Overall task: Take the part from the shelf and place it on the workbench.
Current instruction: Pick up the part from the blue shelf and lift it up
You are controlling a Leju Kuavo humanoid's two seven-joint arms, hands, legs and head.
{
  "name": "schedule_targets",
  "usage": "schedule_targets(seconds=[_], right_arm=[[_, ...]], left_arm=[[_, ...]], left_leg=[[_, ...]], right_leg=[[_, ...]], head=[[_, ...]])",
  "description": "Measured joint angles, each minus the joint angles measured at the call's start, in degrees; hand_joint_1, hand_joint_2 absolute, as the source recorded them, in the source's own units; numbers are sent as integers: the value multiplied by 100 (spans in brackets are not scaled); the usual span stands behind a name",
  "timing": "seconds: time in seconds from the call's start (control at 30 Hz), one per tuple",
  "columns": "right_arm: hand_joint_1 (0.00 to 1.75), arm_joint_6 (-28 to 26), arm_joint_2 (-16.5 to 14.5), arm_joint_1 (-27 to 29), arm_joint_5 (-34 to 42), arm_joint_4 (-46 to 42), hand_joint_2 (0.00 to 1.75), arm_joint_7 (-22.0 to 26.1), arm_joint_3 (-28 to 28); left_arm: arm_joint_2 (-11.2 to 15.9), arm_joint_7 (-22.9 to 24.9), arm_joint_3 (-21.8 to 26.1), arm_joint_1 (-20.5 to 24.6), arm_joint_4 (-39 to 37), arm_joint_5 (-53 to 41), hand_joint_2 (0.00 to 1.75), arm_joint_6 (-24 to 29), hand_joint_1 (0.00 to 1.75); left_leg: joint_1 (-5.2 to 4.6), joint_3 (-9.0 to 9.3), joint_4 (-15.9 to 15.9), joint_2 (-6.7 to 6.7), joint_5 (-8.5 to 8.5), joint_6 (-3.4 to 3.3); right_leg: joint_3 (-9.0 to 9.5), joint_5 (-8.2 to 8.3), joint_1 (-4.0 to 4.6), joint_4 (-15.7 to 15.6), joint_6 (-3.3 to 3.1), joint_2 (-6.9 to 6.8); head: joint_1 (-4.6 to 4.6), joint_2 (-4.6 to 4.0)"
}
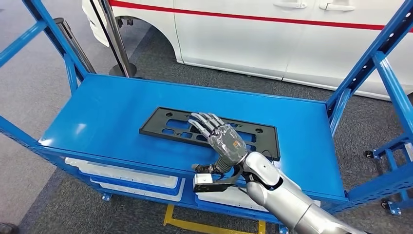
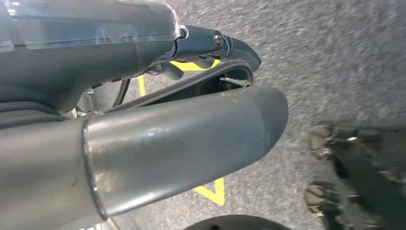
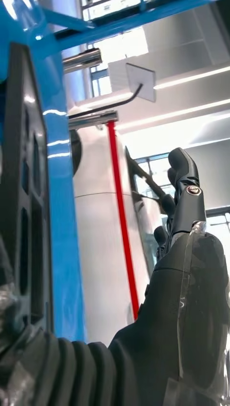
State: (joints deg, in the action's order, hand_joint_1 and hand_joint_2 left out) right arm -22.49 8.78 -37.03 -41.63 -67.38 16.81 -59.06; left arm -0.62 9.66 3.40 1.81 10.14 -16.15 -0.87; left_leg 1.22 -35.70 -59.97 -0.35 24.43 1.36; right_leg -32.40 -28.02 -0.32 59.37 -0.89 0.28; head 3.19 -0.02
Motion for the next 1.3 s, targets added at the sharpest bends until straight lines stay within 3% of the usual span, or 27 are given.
schedule_targets(seconds=[0.13, 0.37, 0.53, 0.7, 0.83, 1.03, 1.3], right_arm=[[0, 12, 5, 7, 8, 102, 175, -5, 4], [0, 54, 17, 7, -17, 200, 175, -70, 9], [0, 45, 16, 8, -122, 256, 175, -172, 9], [0, 11, 14, 8, -208, 289, 175, -242, 9], [0, -289, -25, -5, -695, 427, 175, -581, 11], [0, -857, -229, -120, -1584, 1330, 175, -1149, 150], [0, -1015, -399, -279, -1823, 2509, 175, -1266, 378]], left_arm=[[-2, -4, 5, 10, -2, 0, 0, 0, 0], [-2, -4, 10, 10, -2, 0, 0, -2, 0], [-2, -4, 10, 11, -2, 0, 0, -4, 0], [-2, -17, 11, 12, -2, 2, 0, -4, 0], [-3, -39, 25, 12, -2, 14, 0, -5, 0], [-56, -55, 105, 35, -2, 61, 0, -4, 0], [-111, -55, 174, 57, -2, 61, 0, -5, 0]], left_leg=[[-19, 29, 94, -9, 34, -71], [-44, 37, 93, -8, 67, -137], [-52, 38, 89, -6, 67, -145], [-52, 44, 89, -6, 66, -146], [-48, 51, 93, -6, 65, -144], [-45, 60, 99, -6, 62, -140], [-46, 64, 100, -5, 60, -138]], right_leg=[[-3, -4, 18, -18, -31, -6], [34, 0, 5, -82, -9, -9], [33, 3, -6, -86, 65, -9], [33, 1, 6, -79, 70, -9], [33, 0, 12, -73, 70, -9], [32, -3, 13, -63, 70, -9], [35, -3, 18, -60, 70, -9]], head=[[-1, -1], [-2, 1], [-2, 1], [-1, 1], [-1, 2], [0, -1], [0, 0]])
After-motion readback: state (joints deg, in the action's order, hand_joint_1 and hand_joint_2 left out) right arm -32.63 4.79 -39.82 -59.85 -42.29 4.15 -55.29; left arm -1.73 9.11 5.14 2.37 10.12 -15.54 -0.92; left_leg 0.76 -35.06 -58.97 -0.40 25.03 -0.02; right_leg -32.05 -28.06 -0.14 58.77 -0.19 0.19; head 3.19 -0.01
